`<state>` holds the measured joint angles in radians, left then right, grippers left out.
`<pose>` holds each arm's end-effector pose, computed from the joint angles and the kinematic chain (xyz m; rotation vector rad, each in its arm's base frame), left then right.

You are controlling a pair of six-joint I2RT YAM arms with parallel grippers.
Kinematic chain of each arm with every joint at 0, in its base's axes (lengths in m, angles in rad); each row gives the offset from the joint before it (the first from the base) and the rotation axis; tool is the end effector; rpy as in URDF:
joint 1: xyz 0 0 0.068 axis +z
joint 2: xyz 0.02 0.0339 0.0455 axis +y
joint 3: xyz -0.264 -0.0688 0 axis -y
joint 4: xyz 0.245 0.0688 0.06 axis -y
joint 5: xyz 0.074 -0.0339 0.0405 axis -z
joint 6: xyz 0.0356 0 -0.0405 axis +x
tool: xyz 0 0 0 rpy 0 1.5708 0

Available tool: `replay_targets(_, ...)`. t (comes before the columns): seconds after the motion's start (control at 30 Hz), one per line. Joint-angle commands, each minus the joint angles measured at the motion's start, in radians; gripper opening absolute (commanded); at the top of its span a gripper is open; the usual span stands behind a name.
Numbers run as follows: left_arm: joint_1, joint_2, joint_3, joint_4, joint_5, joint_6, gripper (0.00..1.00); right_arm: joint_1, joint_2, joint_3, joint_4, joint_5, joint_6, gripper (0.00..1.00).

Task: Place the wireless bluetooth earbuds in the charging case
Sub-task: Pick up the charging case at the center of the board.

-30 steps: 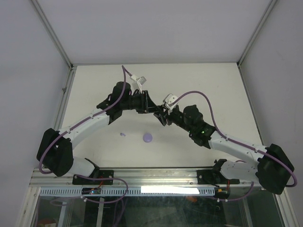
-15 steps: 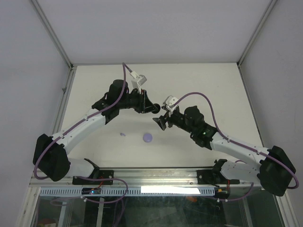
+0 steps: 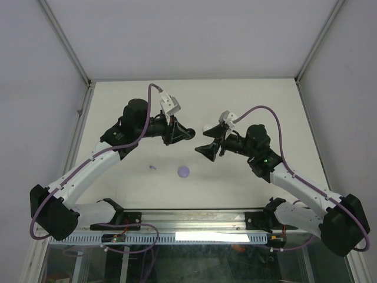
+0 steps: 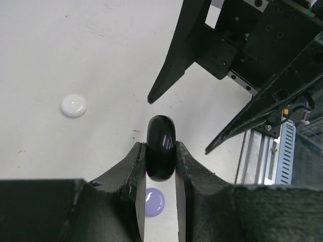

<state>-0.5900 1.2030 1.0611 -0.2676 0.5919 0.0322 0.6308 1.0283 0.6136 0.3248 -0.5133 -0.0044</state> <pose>0.2142 -0.1673 0.3434 0.9875 1.7716 -0.9422 0.1808 0.1537 0.2864 -0.9079 1.4708 0.8929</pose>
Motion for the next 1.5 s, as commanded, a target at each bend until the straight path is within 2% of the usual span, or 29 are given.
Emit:
replay_targets(0.0, -0.006, -0.044, 0.016, 0.021, 0.126, 0.135, 0.00, -0.011, -0.011, 0.035, 0.128, -0.217, 0.104, 0.78)
replay_targets(0.23, -0.010, -0.049, 0.033, 0.011, 0.251, 0.181, 0.00, -0.019, 0.015, 0.052, 0.175, -0.300, 0.140, 0.71)
replay_targets(0.37, -0.025, -0.051, 0.035, 0.005, 0.280, 0.196, 0.00, -0.021, 0.011, 0.055, 0.186, -0.316, 0.138, 0.63)
replay_targets(0.8, -0.069, -0.033, 0.059, 0.007, 0.291, 0.202, 0.00, -0.024, 0.024, 0.037, 0.275, -0.351, 0.189, 0.37)
replay_targets(0.97, -0.077, -0.034, 0.056, 0.018, 0.292, 0.189, 0.00, -0.025, 0.033, 0.028, 0.323, -0.372, 0.216, 0.33)
replay_targets(1.13, -0.081, -0.037, 0.044, 0.058, 0.293, 0.161, 0.00, -0.025, 0.045, 0.020, 0.359, -0.389, 0.239, 0.21)
replay_targets(1.17, -0.082, -0.038, 0.041, 0.068, 0.291, 0.153, 0.02, -0.024, 0.045, 0.018, 0.363, -0.390, 0.242, 0.18)
replay_targets(1.3, -0.081, -0.057, 0.016, 0.109, 0.258, 0.116, 0.18, -0.024, 0.039, 0.008, 0.370, -0.394, 0.248, 0.01)
replay_targets(1.47, -0.081, -0.098, -0.039, 0.179, 0.199, 0.071, 0.33, -0.029, 0.027, -0.005, 0.369, -0.390, 0.248, 0.00)
